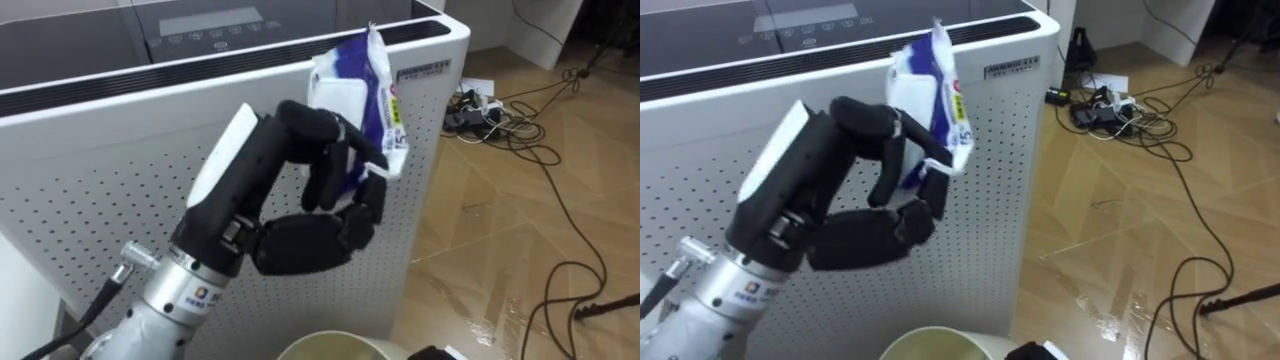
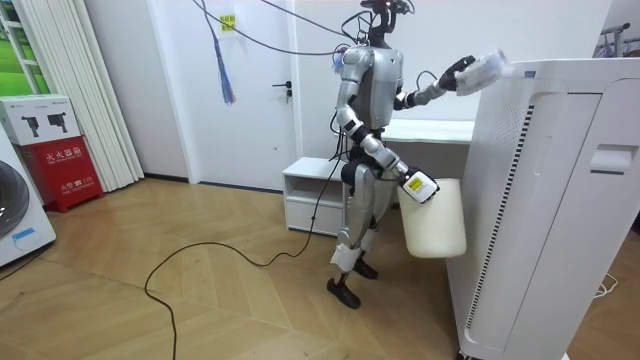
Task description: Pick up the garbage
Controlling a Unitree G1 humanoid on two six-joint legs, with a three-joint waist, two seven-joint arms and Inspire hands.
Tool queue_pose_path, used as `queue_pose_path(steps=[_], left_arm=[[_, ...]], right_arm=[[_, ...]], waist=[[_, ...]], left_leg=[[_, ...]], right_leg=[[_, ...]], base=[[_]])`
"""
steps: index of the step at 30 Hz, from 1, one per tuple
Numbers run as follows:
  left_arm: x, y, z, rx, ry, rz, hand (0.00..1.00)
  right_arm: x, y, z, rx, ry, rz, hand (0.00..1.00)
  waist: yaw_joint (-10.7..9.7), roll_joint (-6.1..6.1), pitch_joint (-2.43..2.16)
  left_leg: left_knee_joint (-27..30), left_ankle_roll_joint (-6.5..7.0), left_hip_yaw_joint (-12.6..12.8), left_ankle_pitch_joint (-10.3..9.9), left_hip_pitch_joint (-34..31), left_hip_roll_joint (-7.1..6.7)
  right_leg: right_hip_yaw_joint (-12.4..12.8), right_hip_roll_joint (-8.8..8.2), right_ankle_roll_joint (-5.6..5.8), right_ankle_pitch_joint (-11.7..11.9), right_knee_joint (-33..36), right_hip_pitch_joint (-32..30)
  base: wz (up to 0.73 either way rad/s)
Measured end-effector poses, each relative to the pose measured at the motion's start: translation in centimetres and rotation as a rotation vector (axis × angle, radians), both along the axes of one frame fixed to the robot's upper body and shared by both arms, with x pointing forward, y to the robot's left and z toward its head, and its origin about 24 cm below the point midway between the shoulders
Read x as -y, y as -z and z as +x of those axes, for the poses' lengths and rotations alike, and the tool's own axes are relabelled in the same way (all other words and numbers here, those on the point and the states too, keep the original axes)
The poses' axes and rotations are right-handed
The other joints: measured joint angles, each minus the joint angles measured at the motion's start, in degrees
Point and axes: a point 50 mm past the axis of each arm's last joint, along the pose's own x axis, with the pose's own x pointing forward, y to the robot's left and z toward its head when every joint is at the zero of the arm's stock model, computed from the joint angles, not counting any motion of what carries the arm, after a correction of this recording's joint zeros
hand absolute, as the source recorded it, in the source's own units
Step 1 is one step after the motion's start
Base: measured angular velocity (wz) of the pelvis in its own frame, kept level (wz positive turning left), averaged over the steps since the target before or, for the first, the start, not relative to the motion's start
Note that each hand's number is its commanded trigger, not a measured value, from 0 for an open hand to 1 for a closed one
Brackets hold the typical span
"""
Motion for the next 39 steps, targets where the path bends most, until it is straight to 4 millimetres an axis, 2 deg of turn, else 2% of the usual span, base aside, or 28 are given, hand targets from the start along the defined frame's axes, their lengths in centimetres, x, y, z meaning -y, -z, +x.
queue_pose_path(steps=[11,16,20,26,31,39], left_arm=[[-0.3,2.7,-0.6,-0.167,0.053,0.098,1.00],[-0.7,3.9,-0.4,-0.212,0.037,0.128,1.00],[-1.6,6.7,0.5,-0.339,-0.010,0.162,1.00],[-1.9,9.5,1.5,-0.435,-0.054,0.240,1.00],[-2.2,12.0,1.4,-0.537,-0.061,0.281,1.00],[-2.2,12.9,1.4,-0.555,-0.063,0.358,1.00]], right_arm=[[0.0,-1.7,1.5,0.077,-0.027,0.006,1.00],[0.4,-1.6,2.2,0.067,0.004,0.021,1.00],[0.8,-1.2,3.2,0.037,0.043,0.025,1.00],[1.7,-0.6,4.1,-0.004,0.091,0.005,1.00],[2.0,-0.6,4.5,-0.011,0.101,-0.010,1.00],[2.2,-0.4,4.7,-0.032,0.109,-0.016,1.00]], waist=[[0.1,-0.05,0.14],[0.5,-0.76,0.87],[0.4,-1.23,1.17],[0.3,-1.11,1.18],[0.1,-0.92,1.29],[0.0,-0.82,1.36]], left_leg=[[0.4,-0.02,-0.3,0.0,-1.4,-0.05],[1.1,-0.14,-0.5,0.1,-3.4,-0.09],[2.5,-0.16,-0.5,0.2,-7.3,-0.13],[4.5,-0.16,-1.2,0.2,-13.0,-0.25],[4.4,-0.18,-1.2,0.3,-14.0,-0.18],[4.1,-0.19,-1.1,0.3,-14.0,-0.17]], right_leg=[[-0.3,-0.48,0.00,0.0,0.4,-1.2],[-1.0,-0.68,-0.02,0.0,1.2,-3.1],[-1.1,-0.77,-0.09,-0.1,2.8,-7.1],[-1.8,-0.85,-0.49,0.2,3.0,-11.7],[-3.1,-0.81,-0.49,0.2,3.0,-12.7],[-3.7,-0.72,-0.50,0.2,2.9,-12.7]], base=[[0.02],[0.04],[0.02],[0.06],[0.01],[0.00]])
